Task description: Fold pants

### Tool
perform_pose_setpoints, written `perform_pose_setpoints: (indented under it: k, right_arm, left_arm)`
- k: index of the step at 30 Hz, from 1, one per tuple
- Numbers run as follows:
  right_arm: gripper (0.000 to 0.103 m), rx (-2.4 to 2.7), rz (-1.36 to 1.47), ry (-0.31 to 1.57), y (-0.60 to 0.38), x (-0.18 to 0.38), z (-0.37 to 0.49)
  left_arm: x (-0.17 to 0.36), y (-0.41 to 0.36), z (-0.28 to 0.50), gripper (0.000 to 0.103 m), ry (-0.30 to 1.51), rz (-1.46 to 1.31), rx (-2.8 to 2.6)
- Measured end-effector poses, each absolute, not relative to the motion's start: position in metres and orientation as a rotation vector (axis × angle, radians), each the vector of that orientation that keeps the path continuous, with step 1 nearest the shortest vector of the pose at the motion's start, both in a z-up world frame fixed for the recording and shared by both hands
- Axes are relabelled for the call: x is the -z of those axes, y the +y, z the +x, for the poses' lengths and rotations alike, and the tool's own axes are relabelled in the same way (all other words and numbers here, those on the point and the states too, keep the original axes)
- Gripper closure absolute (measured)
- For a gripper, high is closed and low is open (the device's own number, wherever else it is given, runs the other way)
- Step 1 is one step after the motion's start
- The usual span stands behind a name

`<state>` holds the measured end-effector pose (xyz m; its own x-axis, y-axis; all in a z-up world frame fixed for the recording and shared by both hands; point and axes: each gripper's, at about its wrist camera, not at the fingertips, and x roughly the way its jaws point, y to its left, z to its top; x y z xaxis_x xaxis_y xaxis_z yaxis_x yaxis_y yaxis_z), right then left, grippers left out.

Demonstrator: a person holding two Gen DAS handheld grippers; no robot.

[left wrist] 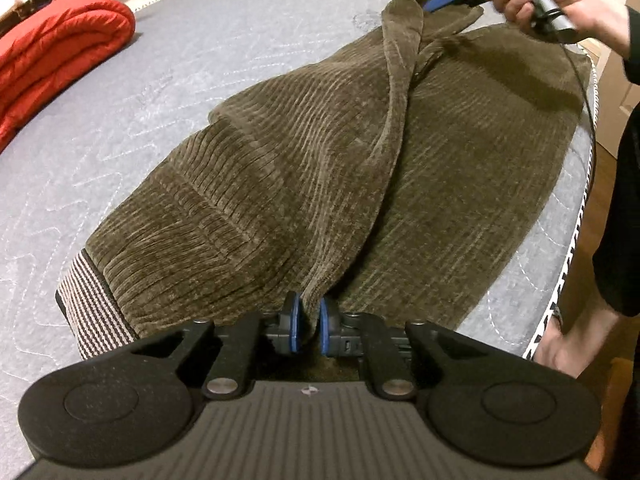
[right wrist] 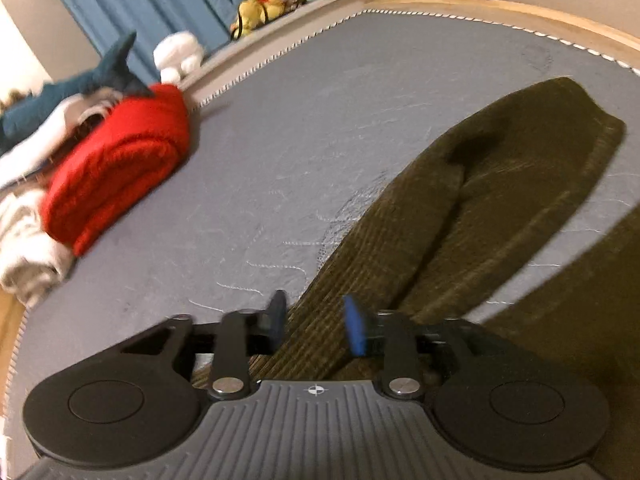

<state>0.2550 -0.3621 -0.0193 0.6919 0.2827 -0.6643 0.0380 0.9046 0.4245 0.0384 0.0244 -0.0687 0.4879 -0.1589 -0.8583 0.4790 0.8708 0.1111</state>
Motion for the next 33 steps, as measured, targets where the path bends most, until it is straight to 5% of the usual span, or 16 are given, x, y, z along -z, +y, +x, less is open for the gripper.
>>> perform_pose_setpoints:
  k: [12, 19, 33]
  right_arm:
    - [0.051, -0.060, 0.135, 0.902, -0.284, 0.058, 0.311]
    - [0.093, -0.064, 0.123, 0.899, -0.296, 0.054, 0.301]
    - [0.096, -0.158, 0.280, 0.737, -0.381, -0.043, 0.175]
  left_arm:
    - [0.071, 0.022, 0.044, 0.092, 1.010, 0.374, 0.397]
    - [0.072, 0.017, 0.042, 0.092, 1.006, 0.398, 0.397]
    - [0.020, 0.049, -0.007, 0.098, 0.804, 0.321, 0.424]
